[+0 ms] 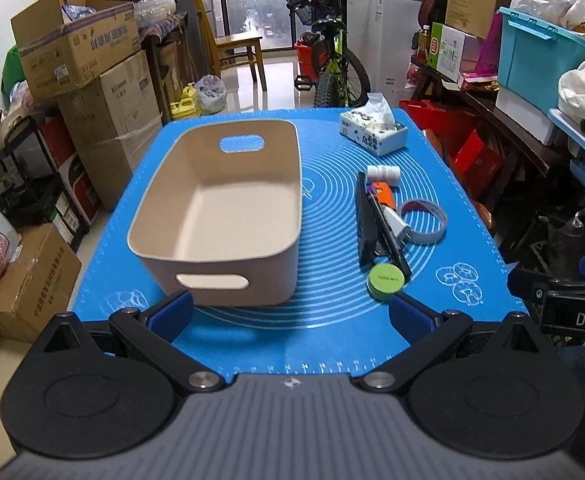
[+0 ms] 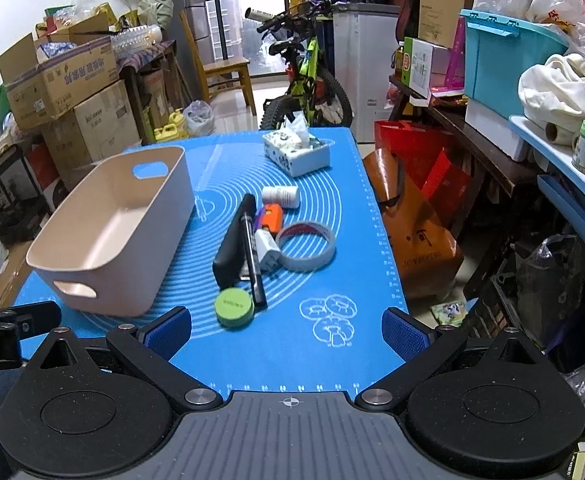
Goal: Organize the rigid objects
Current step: 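Grasp the basket rim with the left tool while the right tool approaches the black marker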
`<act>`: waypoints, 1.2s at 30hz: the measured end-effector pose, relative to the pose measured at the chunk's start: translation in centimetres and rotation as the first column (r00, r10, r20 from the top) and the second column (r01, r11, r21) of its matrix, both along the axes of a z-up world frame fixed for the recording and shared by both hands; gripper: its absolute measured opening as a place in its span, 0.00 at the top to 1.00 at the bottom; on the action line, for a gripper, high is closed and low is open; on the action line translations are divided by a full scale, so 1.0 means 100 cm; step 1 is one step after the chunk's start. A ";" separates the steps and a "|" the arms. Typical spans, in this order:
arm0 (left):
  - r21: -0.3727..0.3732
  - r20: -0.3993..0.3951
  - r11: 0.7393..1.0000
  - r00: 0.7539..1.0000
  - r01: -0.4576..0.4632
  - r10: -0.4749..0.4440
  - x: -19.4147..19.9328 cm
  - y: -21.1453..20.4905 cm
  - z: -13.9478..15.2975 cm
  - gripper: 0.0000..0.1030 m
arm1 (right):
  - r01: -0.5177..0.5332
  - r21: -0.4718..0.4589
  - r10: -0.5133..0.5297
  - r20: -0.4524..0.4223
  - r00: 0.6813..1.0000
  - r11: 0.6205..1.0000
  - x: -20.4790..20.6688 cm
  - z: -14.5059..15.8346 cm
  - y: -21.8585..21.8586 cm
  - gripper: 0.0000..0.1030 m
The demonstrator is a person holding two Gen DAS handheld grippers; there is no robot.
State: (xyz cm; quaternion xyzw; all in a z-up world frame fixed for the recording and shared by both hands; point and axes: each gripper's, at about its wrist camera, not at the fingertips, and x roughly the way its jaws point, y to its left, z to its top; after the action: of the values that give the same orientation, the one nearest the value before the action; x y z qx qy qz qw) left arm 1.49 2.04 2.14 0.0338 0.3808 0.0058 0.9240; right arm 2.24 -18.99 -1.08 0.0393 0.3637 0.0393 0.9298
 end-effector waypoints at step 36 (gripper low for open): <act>0.044 -0.187 0.997 0.980 -0.068 0.075 0.164 0.148 -0.056 0.01 | 0.000 -0.073 -0.007 -0.088 0.996 0.997 0.150 -0.074 0.049 0.11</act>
State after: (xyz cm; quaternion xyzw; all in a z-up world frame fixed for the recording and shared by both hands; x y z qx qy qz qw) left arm 17.88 16.80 -3.43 0.0379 0.4672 0.0430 0.8823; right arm 17.28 -14.05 -8.47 0.0077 0.4056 0.0225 0.9137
